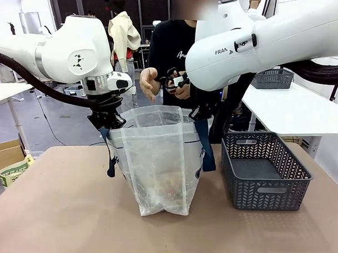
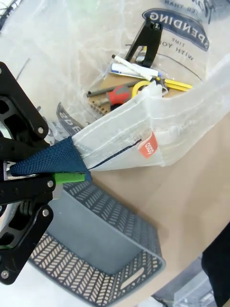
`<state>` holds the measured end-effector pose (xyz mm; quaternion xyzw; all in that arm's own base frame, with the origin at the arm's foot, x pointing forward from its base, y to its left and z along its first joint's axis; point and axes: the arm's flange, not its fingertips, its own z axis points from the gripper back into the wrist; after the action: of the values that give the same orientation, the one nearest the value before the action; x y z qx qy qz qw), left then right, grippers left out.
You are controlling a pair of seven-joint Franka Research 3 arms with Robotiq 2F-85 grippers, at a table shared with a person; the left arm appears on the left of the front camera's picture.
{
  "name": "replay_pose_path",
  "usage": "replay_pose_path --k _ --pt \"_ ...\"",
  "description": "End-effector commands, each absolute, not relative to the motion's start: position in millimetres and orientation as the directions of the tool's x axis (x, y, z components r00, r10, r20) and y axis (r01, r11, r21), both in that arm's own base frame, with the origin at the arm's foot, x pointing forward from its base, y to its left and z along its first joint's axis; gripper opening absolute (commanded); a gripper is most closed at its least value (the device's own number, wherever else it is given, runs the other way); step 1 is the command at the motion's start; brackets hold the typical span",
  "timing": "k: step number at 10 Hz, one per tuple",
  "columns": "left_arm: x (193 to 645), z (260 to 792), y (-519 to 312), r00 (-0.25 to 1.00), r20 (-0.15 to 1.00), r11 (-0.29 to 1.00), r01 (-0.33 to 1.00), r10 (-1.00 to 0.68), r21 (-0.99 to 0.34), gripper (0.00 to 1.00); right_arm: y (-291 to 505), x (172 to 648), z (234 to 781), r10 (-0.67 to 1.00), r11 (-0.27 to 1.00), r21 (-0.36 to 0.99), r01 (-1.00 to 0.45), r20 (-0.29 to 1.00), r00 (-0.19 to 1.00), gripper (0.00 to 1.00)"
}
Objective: Transfer purchased items from the store into the shopping bag.
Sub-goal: Move the Reusable shopping bag to the right side of the table.
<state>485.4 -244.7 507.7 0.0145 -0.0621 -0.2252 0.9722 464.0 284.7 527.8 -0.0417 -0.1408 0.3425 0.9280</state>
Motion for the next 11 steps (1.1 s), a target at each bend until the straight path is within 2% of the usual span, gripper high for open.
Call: replay_pose_path --k 1,11 --pt "485.4 507.5 -244.1 0.891 0.114 0.898 0.435 -0.439 0.057 0.0 284.6 463.9 528.9 0.648 0.762 -0.176 -0.624 0.236 0.724 0.0" --pt "485.4 507.5 -244.1 0.891 0.114 0.898 0.435 -0.439 0.057 0.0 284.6 463.9 528.9 0.648 0.762 -0.176 -0.624 0.236 0.724 0.0"
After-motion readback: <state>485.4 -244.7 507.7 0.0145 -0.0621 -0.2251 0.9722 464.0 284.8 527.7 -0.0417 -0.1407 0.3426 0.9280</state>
